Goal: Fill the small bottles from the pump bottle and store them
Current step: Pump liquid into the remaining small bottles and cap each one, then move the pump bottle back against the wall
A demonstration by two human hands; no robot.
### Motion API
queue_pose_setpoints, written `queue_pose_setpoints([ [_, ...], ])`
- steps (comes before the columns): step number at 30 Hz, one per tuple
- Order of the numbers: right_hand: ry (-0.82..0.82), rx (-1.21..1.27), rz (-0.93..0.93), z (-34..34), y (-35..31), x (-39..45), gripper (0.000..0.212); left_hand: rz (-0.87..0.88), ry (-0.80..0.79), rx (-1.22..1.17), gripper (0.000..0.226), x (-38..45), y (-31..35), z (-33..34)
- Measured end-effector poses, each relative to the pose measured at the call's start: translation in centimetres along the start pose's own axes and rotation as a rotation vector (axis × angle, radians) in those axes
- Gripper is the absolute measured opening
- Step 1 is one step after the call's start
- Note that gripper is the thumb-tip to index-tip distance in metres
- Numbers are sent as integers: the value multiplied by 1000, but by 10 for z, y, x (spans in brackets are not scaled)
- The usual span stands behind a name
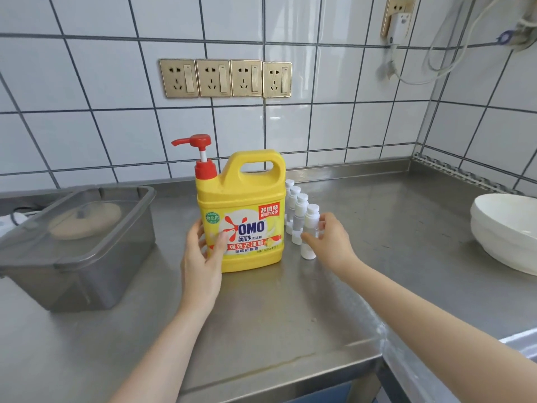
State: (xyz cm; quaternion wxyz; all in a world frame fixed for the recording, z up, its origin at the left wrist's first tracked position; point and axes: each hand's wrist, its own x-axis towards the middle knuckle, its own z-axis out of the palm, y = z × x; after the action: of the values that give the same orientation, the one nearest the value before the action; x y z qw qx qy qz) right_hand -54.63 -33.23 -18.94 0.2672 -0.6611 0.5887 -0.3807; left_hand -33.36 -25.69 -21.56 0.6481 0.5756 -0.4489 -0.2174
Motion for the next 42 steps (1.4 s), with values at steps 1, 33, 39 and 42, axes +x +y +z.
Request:
queue_pose_setpoints([
  [1, -4, -3, 7, 0, -1, 3, 31, -1, 0, -4, 52, 0, 1, 0],
  [33, 32, -466, -681, 2, -145, 25, 37, -77, -340, 223, 111, 37, 30, -22],
  [39, 174, -338, -714, 16, -142, 46, 29, -69, -295, 179, 106, 56, 18, -20],
  [42, 113, -243, -687, 21, -144, 66, 32, -59, -257, 161, 106, 71, 10, -14],
])
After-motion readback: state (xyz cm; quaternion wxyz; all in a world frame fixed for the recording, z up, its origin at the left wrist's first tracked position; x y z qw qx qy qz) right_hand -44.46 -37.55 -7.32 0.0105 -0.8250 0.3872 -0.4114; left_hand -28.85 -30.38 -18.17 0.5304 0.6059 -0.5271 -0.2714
